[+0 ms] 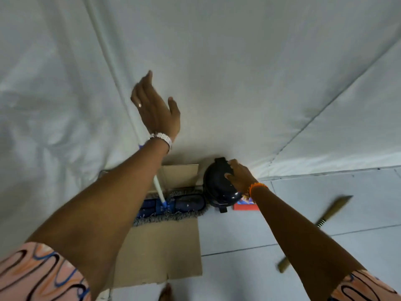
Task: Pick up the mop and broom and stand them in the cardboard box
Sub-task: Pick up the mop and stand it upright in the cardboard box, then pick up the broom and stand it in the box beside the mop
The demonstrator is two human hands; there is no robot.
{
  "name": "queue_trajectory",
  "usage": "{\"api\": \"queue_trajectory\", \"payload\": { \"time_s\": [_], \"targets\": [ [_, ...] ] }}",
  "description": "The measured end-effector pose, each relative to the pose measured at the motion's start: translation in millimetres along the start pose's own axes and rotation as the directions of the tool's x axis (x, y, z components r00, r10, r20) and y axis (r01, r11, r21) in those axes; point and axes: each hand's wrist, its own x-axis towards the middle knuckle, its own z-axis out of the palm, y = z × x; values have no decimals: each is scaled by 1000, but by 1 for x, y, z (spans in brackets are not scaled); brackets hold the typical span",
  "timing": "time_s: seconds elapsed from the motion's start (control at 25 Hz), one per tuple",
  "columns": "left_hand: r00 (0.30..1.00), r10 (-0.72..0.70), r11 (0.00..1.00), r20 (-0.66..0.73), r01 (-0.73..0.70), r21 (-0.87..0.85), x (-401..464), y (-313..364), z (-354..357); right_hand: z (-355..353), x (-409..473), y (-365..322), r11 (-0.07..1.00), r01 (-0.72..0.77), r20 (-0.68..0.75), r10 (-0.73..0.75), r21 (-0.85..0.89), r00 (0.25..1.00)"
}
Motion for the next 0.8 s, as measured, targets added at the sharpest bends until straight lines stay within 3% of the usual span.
{"api": "queue_trajectory", "payload": {
  "time_s": [0.08, 0.2, 0.28, 0.36, 0.56, 0.8],
  "targets": [
    [990, -105, 994, 89, 108, -28, -80, 39, 20, -17, -49, 74, 999, -34, 17, 34, -20, 999],
    [936, -160, 987, 312, 155, 40, -225, 123, 67, -62, -142, 221, 985, -134, 8, 135, -107, 991],
    [860, -183, 980, 477, 120, 160, -309, 178, 101, -91, -195, 310, 954, -254, -47, 249, -157, 967],
    [756, -213, 971, 618, 96, 218, -380, 239, 137, -124, -234, 386, 930, -286, -97, 271, -230, 958],
    [629, -172, 976, 758, 5, 217, -497, 328, 206, -198, -256, 519, 843, -214, -103, 188, -493, 977],
    [509, -208, 962, 836, -49, 269, -580, 343, 299, -235, -196, 627, 813, -68, 44, 114, -578, 993]
  ]
}}
